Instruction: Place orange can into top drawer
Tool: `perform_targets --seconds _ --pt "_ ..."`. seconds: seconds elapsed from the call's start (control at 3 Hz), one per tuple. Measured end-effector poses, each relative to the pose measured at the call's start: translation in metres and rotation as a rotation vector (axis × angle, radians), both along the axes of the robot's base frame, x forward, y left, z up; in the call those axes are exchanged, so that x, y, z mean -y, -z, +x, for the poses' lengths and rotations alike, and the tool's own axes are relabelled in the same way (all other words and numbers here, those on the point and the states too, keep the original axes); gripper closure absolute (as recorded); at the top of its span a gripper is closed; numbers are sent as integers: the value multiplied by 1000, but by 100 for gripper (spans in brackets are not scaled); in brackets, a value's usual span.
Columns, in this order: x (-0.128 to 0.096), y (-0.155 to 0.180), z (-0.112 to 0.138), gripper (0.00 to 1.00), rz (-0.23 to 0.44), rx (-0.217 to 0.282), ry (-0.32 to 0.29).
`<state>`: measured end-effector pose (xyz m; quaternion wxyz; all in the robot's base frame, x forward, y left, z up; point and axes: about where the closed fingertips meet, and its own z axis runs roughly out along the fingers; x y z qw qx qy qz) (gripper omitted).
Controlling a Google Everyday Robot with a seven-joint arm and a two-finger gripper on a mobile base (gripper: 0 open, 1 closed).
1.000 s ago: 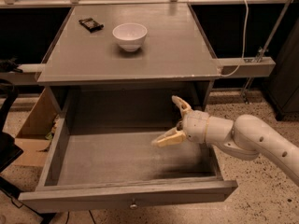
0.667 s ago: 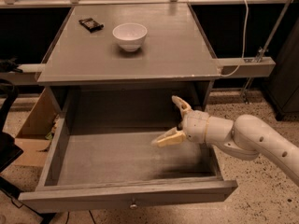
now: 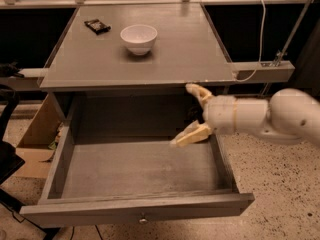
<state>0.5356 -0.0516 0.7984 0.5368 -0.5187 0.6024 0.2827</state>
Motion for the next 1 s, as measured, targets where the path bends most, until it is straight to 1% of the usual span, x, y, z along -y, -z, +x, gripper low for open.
perform_targets --seconds 0.33,0.67,1.0 --pt "14 -73 -26 0 -130 38 -61" --pt "34 -150 -67 0 -353 38 -101" --pt "68 -167 -102 0 -518 13 9"
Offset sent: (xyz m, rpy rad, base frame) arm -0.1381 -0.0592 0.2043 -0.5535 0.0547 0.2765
